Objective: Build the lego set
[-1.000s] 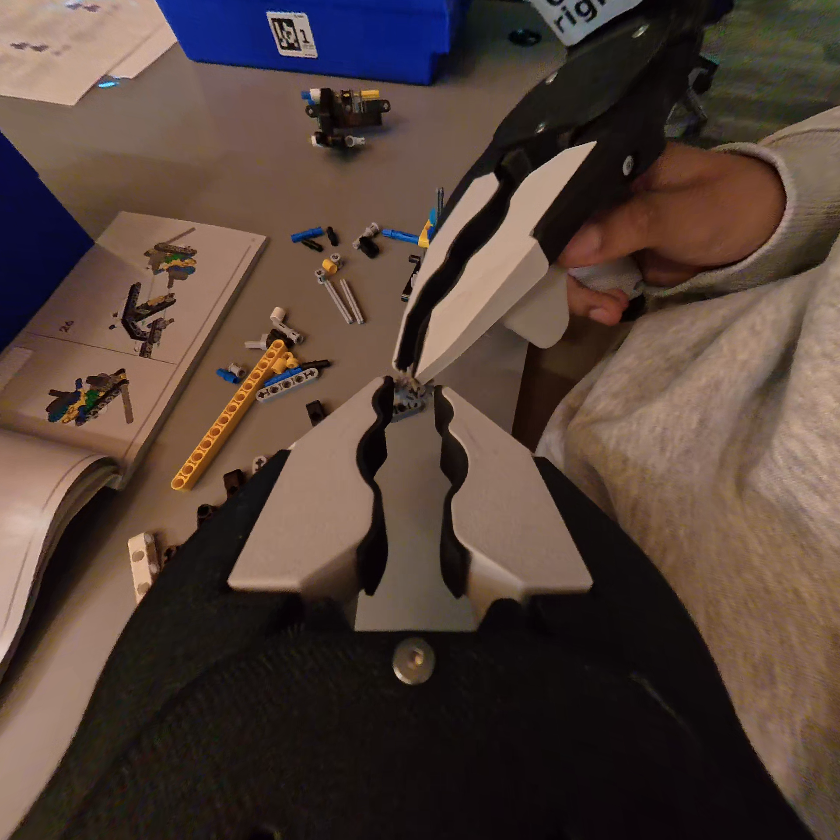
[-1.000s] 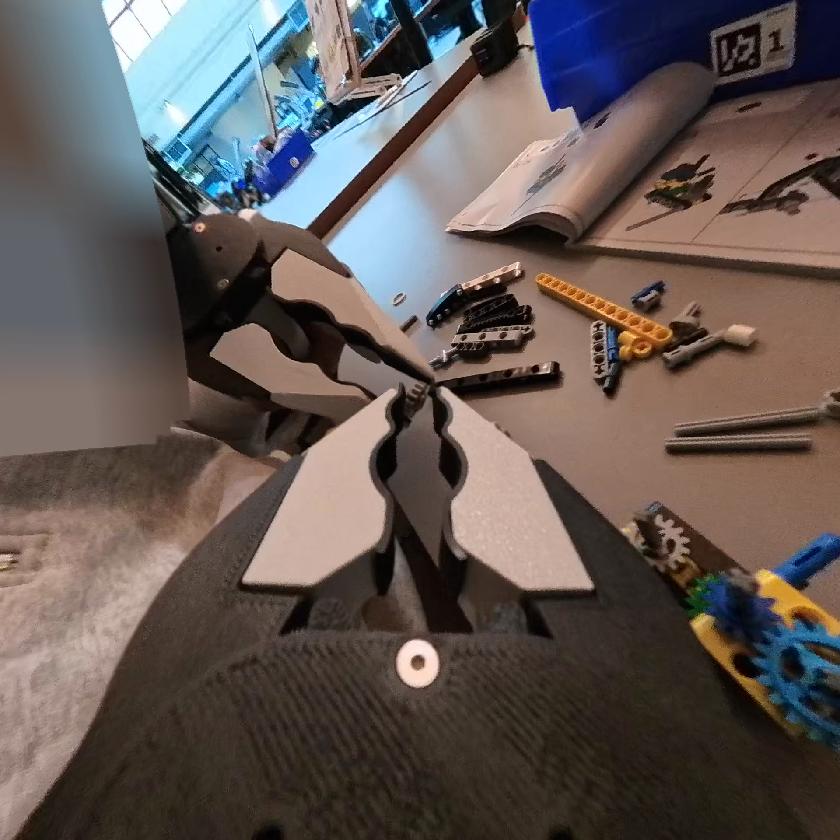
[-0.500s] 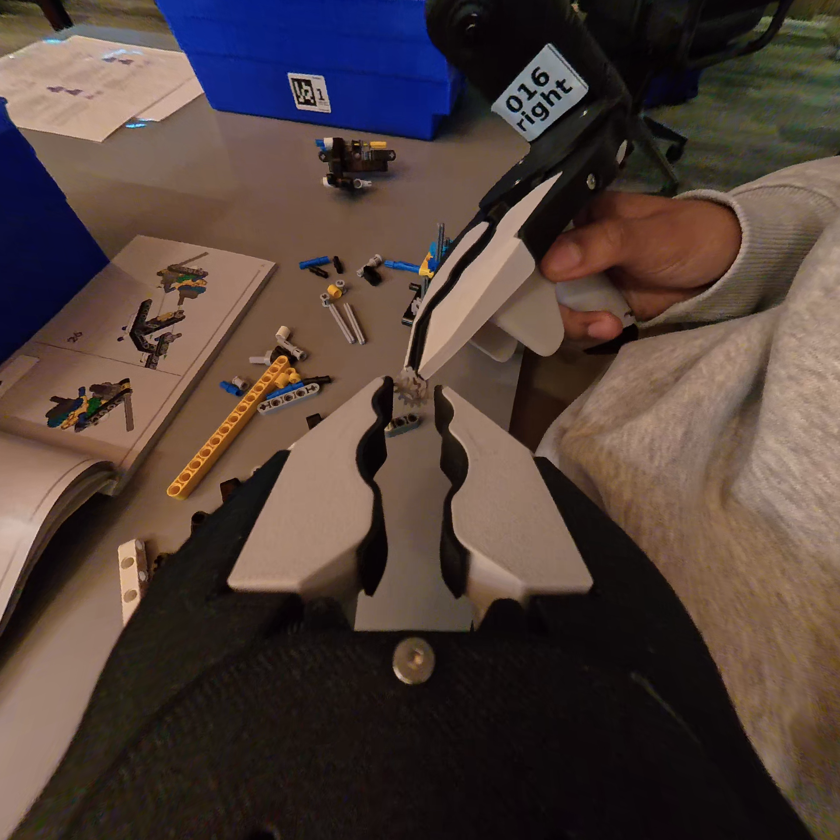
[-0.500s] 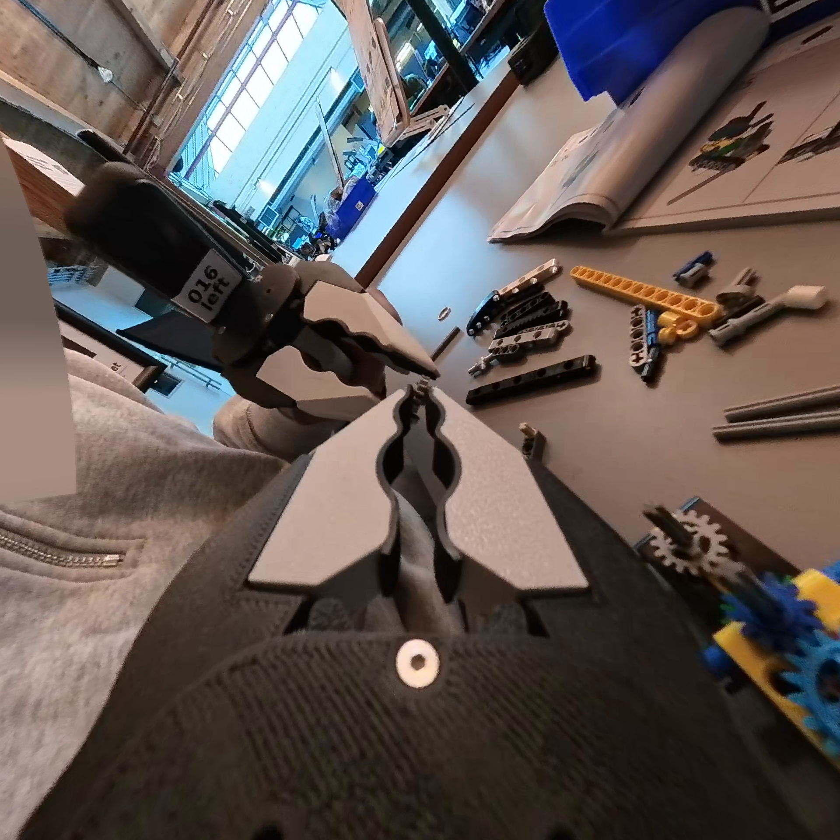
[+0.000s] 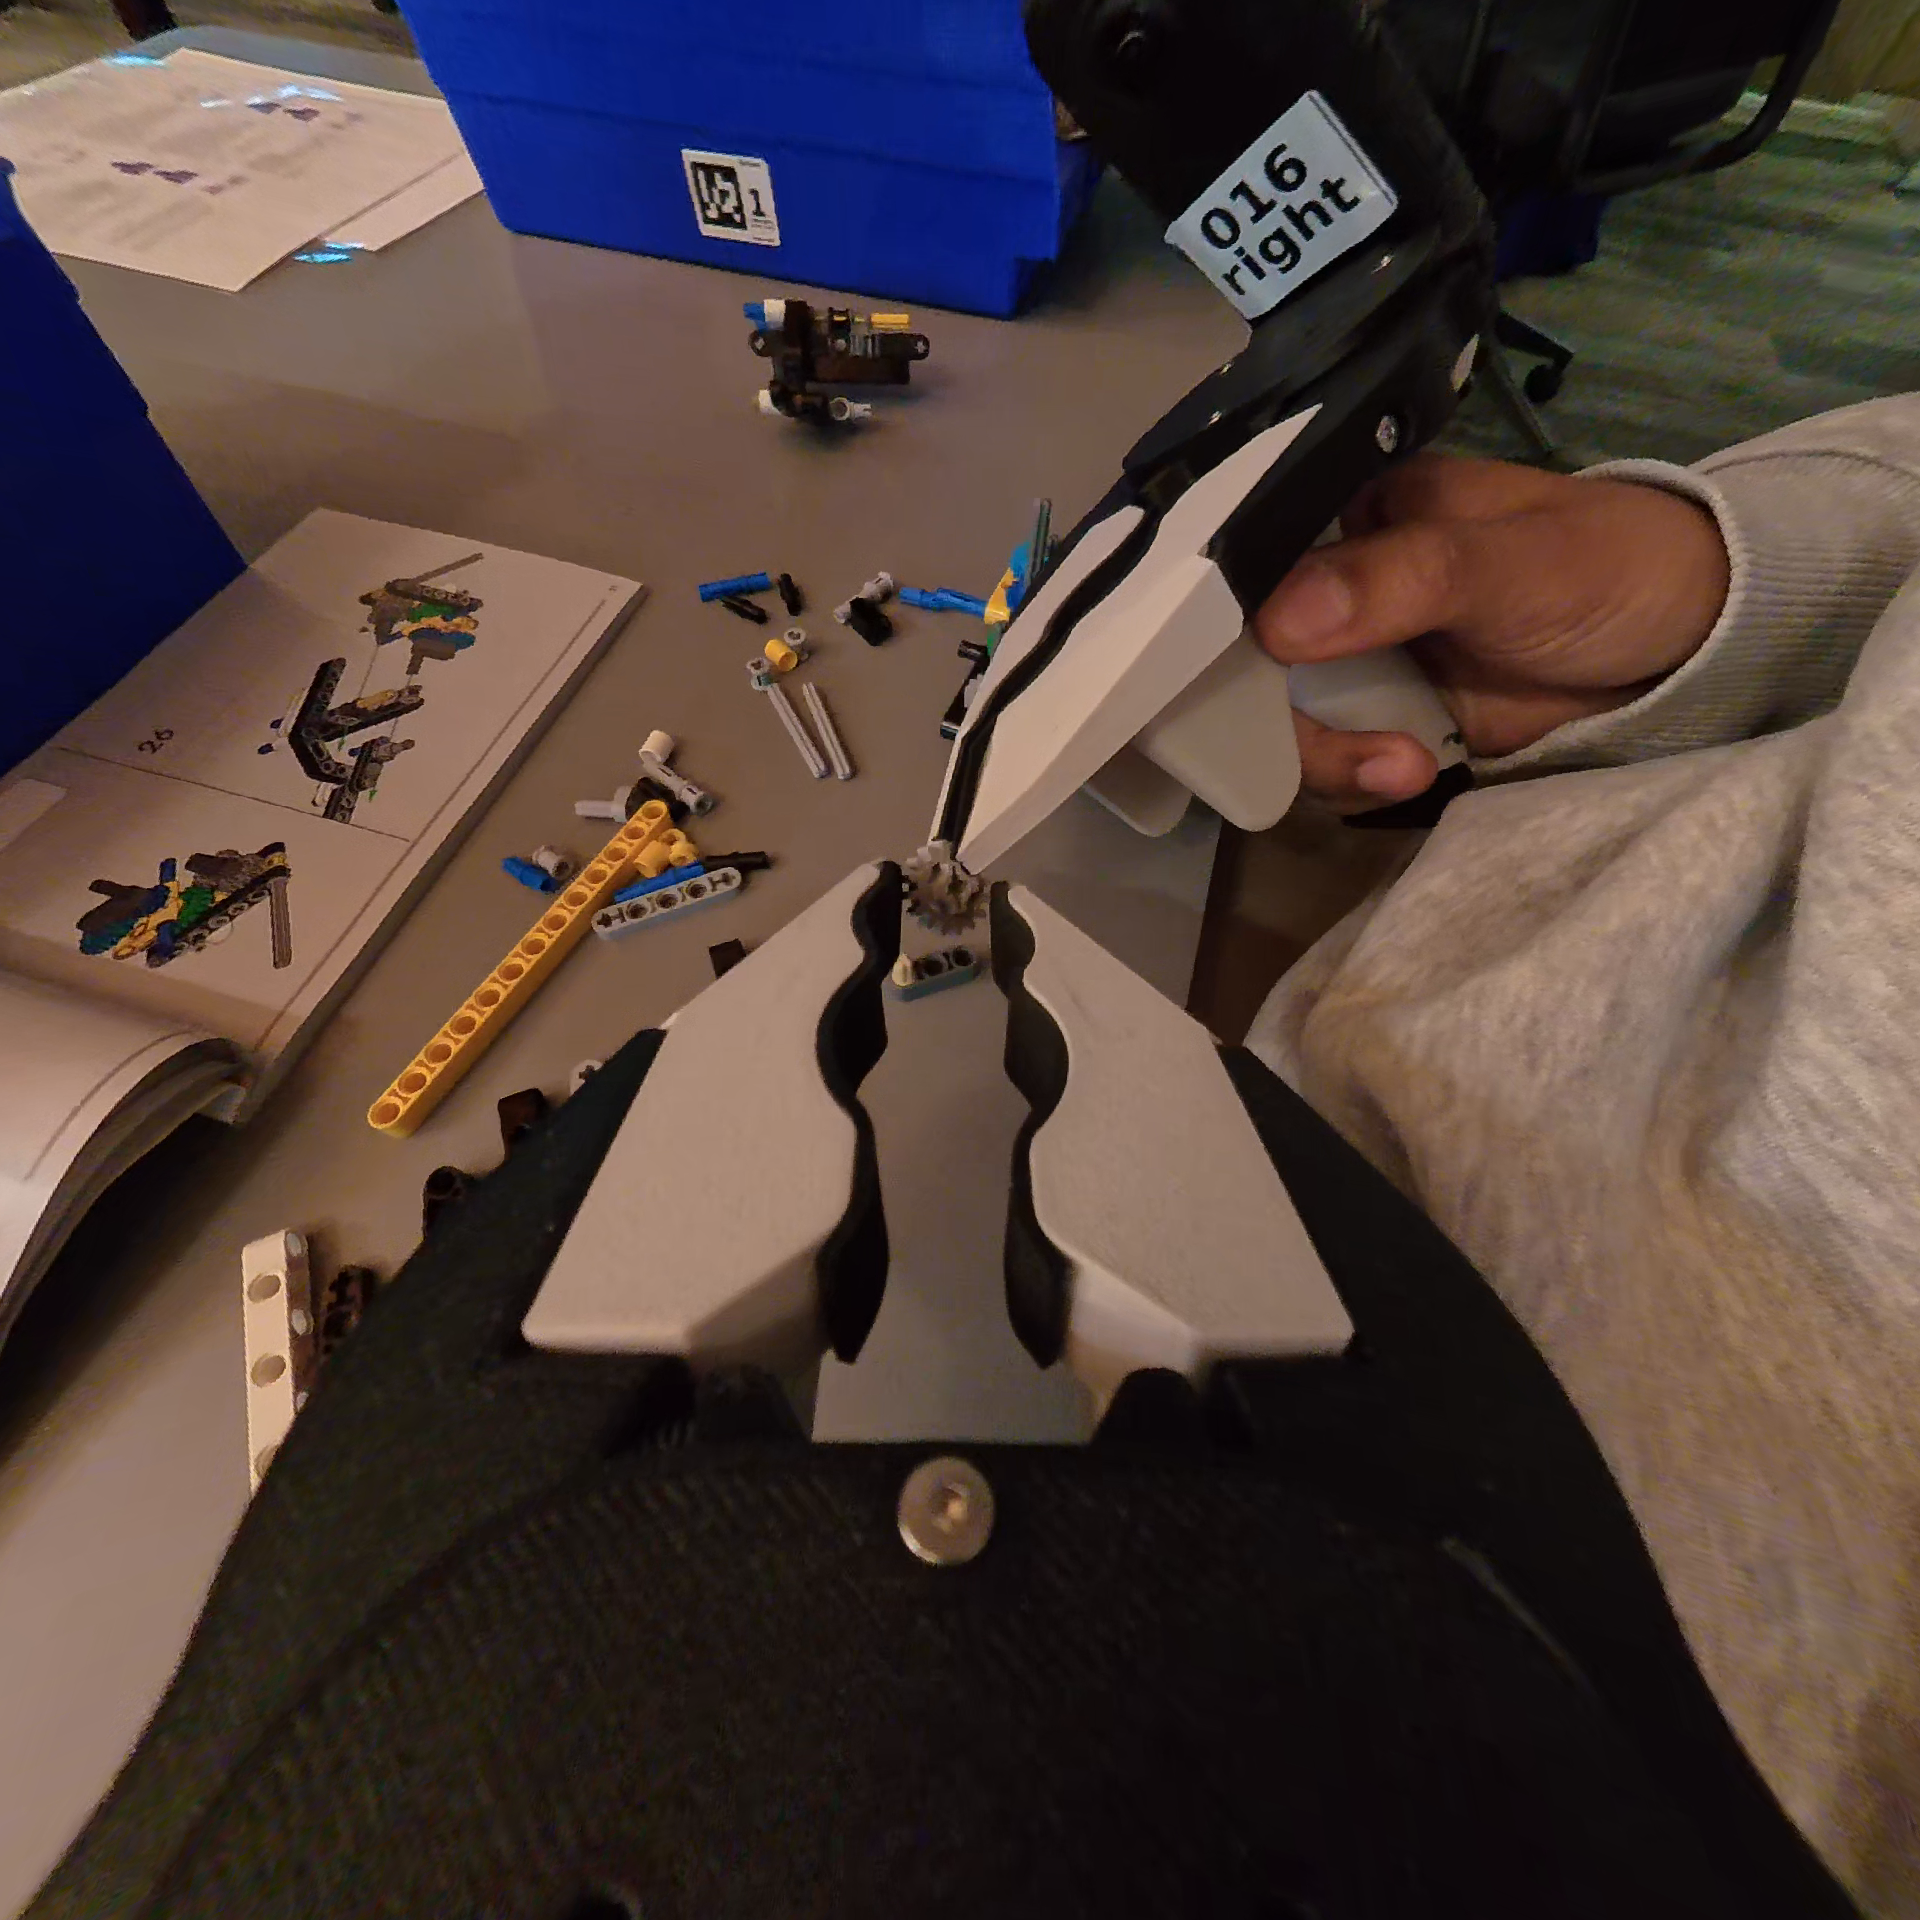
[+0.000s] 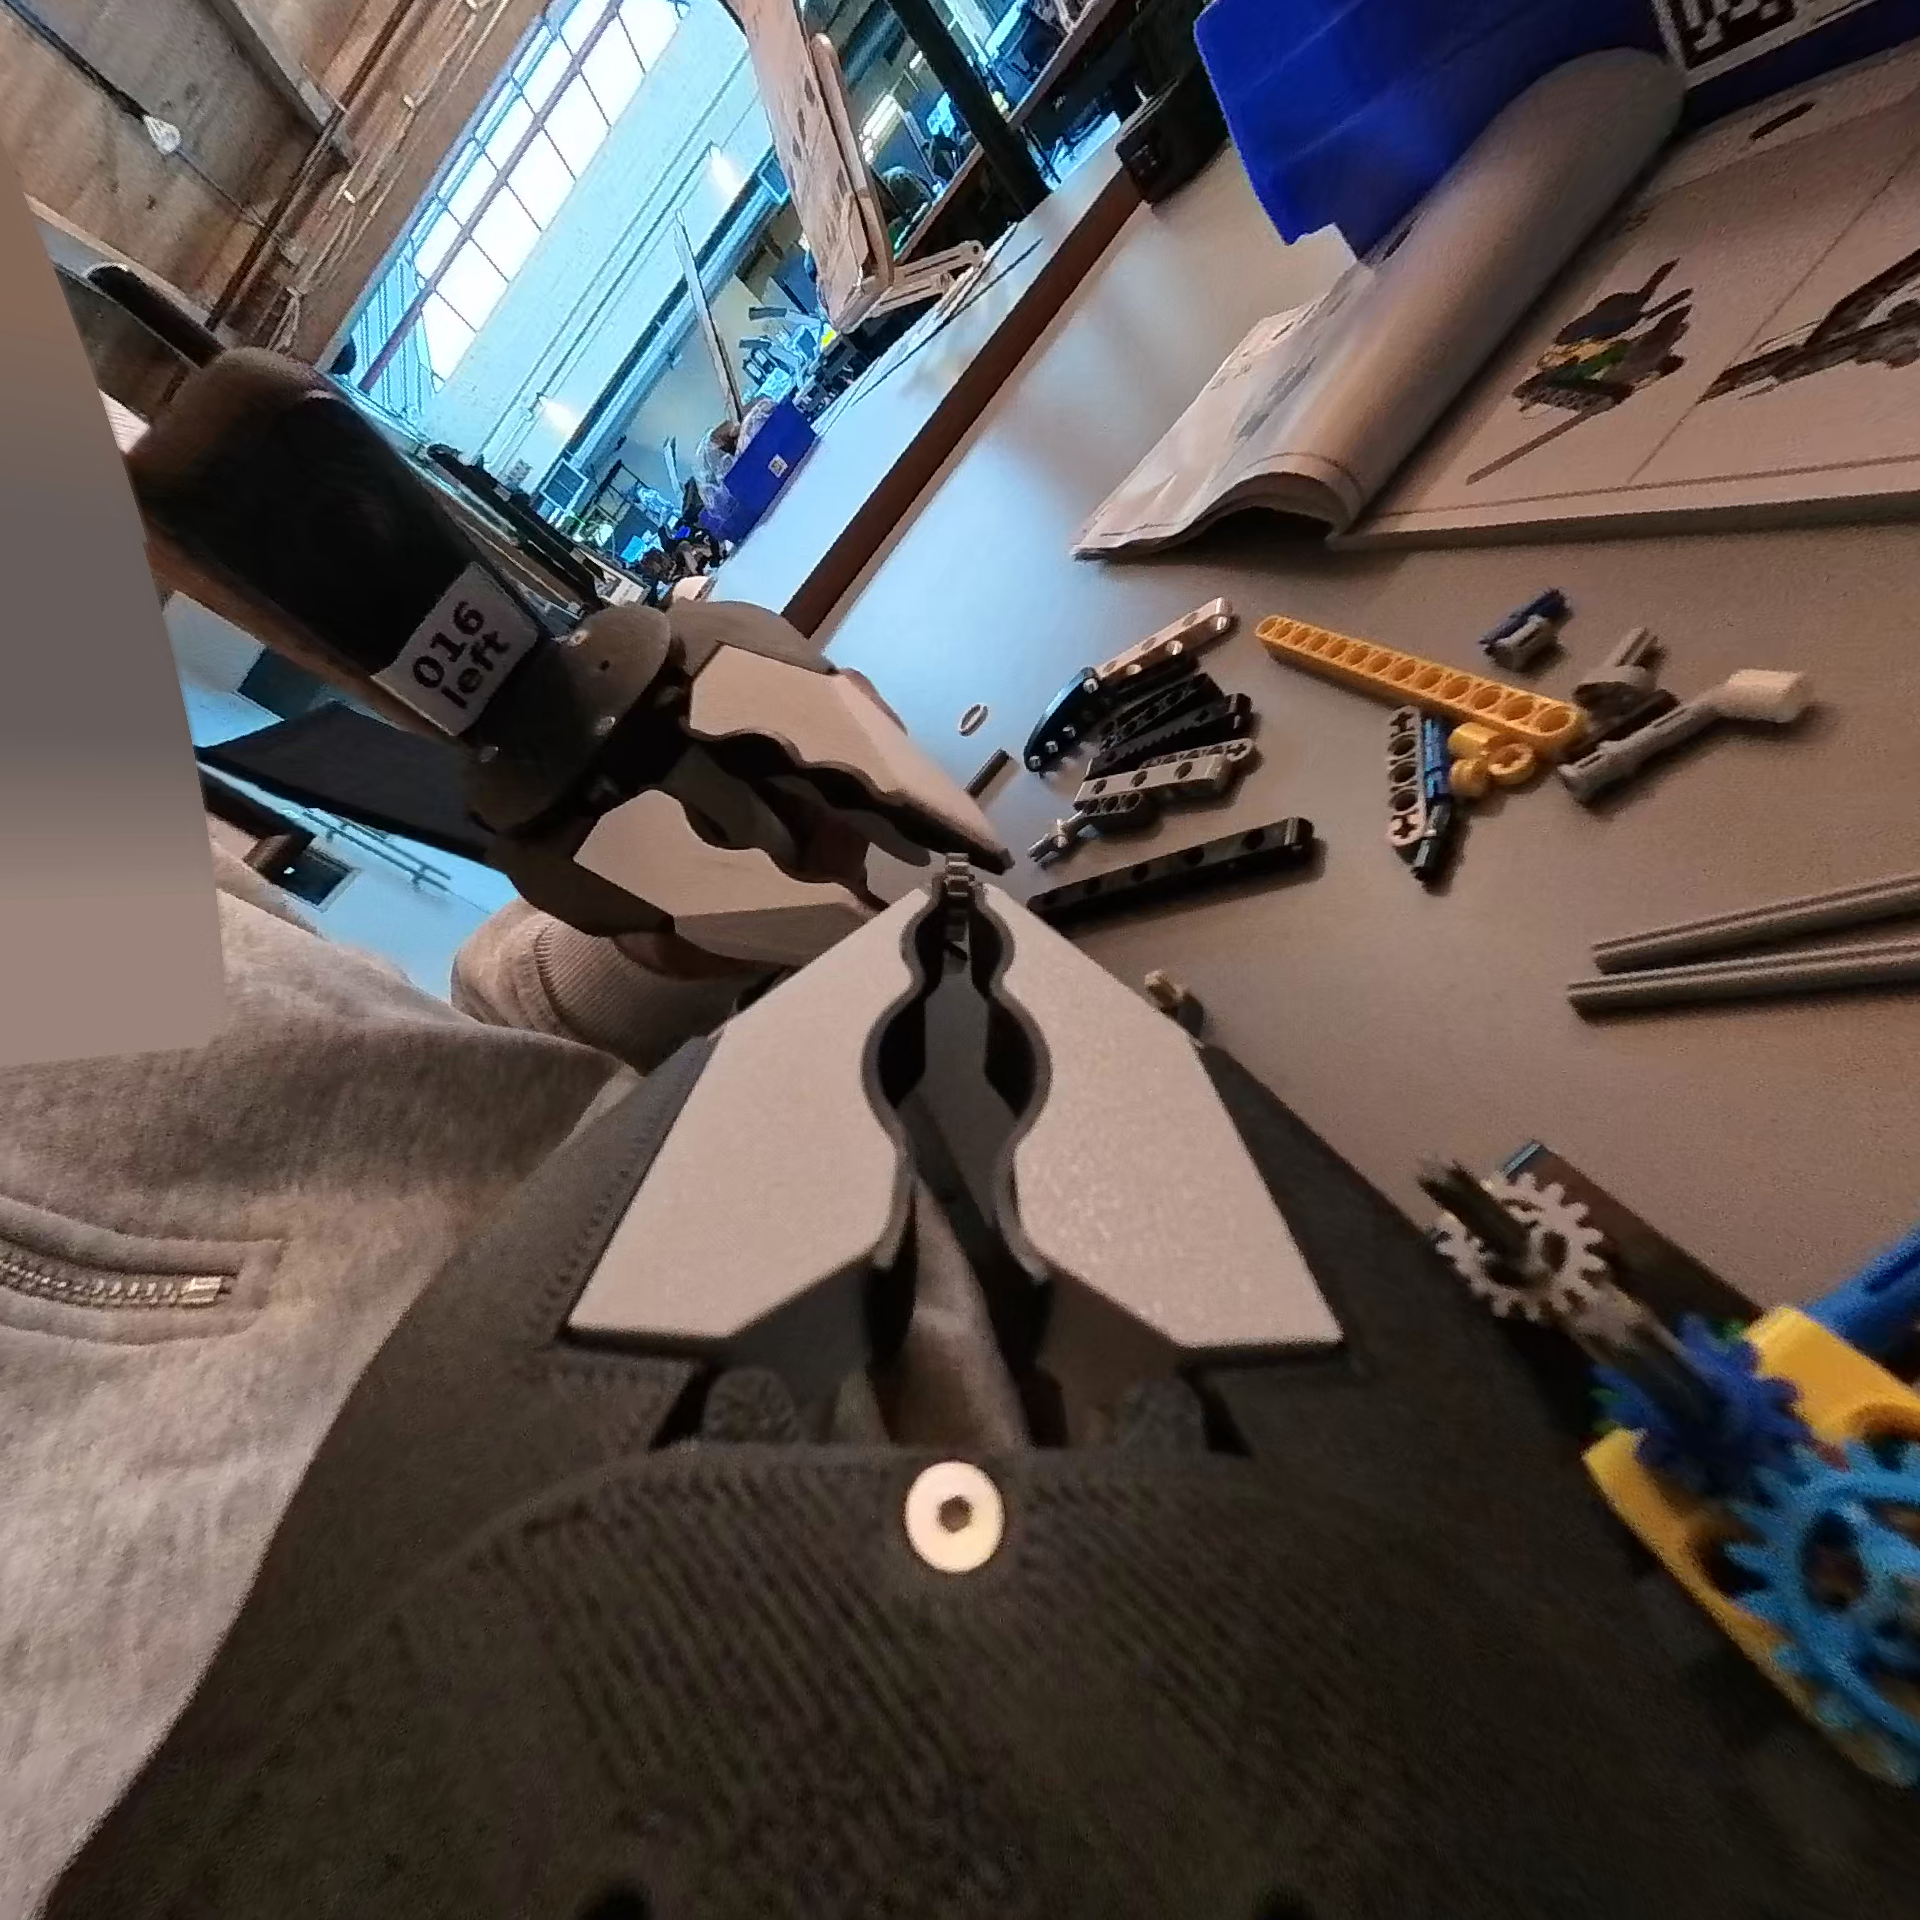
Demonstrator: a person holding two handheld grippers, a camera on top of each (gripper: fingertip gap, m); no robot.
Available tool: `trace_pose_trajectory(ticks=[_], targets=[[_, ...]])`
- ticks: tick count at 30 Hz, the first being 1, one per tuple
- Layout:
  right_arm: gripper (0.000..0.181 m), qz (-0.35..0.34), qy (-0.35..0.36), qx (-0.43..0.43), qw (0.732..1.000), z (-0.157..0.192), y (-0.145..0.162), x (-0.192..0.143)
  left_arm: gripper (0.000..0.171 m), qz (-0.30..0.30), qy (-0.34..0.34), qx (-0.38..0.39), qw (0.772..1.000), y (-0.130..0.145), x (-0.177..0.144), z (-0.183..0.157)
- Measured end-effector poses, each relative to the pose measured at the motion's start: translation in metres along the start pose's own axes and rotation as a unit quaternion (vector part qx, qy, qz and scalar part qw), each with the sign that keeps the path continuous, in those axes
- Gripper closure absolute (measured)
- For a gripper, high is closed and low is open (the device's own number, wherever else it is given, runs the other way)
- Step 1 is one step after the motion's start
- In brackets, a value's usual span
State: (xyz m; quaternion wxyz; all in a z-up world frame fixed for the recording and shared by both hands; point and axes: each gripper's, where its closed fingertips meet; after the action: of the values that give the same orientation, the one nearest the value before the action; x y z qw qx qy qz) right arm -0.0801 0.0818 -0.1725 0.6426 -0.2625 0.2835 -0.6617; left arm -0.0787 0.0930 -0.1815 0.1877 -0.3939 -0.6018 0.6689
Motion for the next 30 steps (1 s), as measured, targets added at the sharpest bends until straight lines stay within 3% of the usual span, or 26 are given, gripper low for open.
trace_pose_trajectory(ticks=[30], targets=[[0.173, 0.022, 0.077, -0.090, 0.993, -0.017, -0.005, 0.013, 0.157, -0.055, 0.004, -0.073, 0.996, 0.000, -0.016, 0.025]])
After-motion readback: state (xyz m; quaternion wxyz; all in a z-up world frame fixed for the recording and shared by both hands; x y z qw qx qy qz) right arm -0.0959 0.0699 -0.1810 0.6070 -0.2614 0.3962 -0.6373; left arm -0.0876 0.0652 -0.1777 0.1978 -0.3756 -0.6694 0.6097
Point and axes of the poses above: each gripper's, where its closed fingertips meet, x out along the fingers, y out of its underside, z = x × y across the jaws, and after that the axes turned 10 degrees about -z, right-handed
